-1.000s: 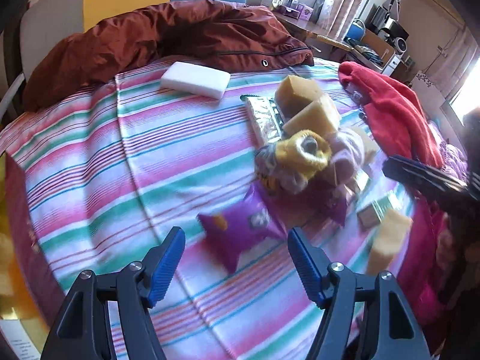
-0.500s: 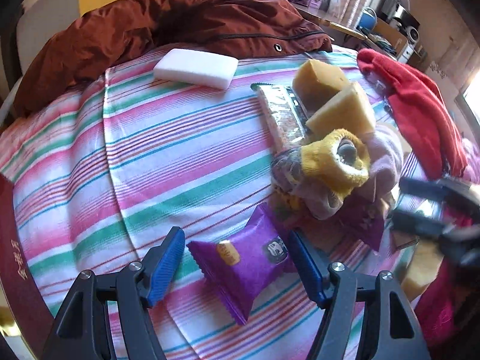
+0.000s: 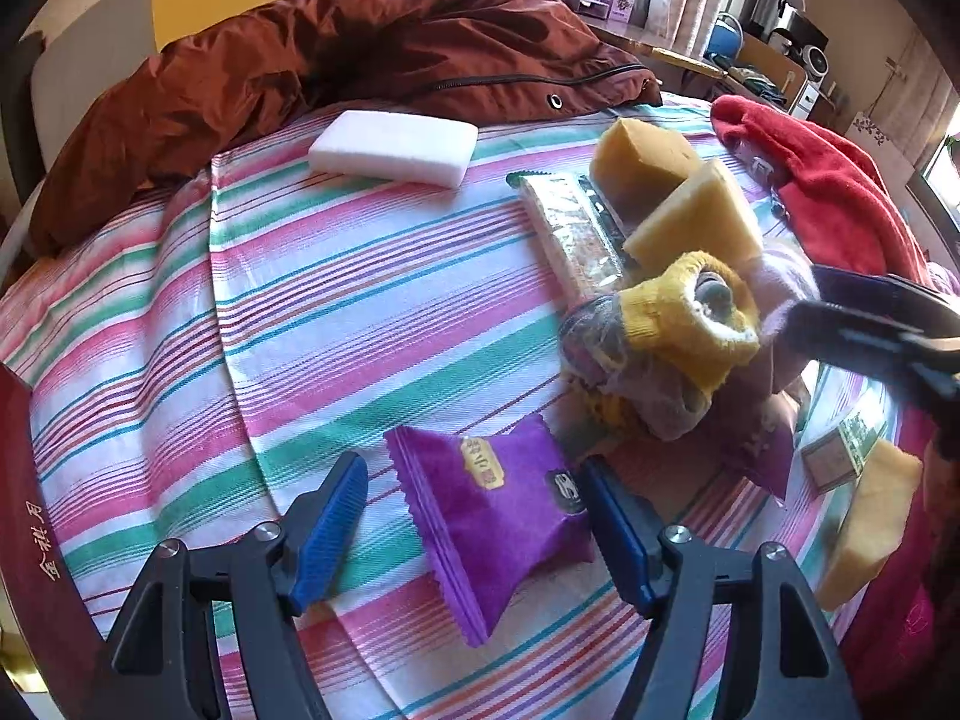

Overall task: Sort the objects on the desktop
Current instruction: 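Grasp the pink striped sock with the right tool while left tool grasps the purple candy packet, then carry the pink sock and purple packet over the gold tray with both tools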

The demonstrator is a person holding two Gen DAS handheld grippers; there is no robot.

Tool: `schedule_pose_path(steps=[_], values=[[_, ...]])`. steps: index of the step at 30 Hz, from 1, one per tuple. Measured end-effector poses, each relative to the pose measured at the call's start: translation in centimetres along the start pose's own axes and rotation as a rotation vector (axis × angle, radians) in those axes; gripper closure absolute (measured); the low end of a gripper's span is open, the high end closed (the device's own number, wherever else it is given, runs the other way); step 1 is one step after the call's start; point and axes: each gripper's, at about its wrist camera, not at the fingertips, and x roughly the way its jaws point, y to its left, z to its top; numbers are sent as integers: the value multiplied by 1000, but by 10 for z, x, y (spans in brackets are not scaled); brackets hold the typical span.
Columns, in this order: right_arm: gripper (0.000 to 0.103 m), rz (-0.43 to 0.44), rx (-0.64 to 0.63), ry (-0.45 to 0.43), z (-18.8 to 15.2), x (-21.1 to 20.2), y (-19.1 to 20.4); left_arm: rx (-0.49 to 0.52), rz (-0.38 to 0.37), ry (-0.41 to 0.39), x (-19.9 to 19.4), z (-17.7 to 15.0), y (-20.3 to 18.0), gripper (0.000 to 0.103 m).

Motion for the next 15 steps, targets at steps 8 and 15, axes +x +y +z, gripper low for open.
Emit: schedule_pose_path(steps=[8, 15], values=[[62, -65, -116, 37, -3, 17, 9, -53, -14, -36, -8, -6, 21, 61], [70, -29, -116, -9, 0, -3, 8, -111, -58, -60, -21, -17, 31, 62]])
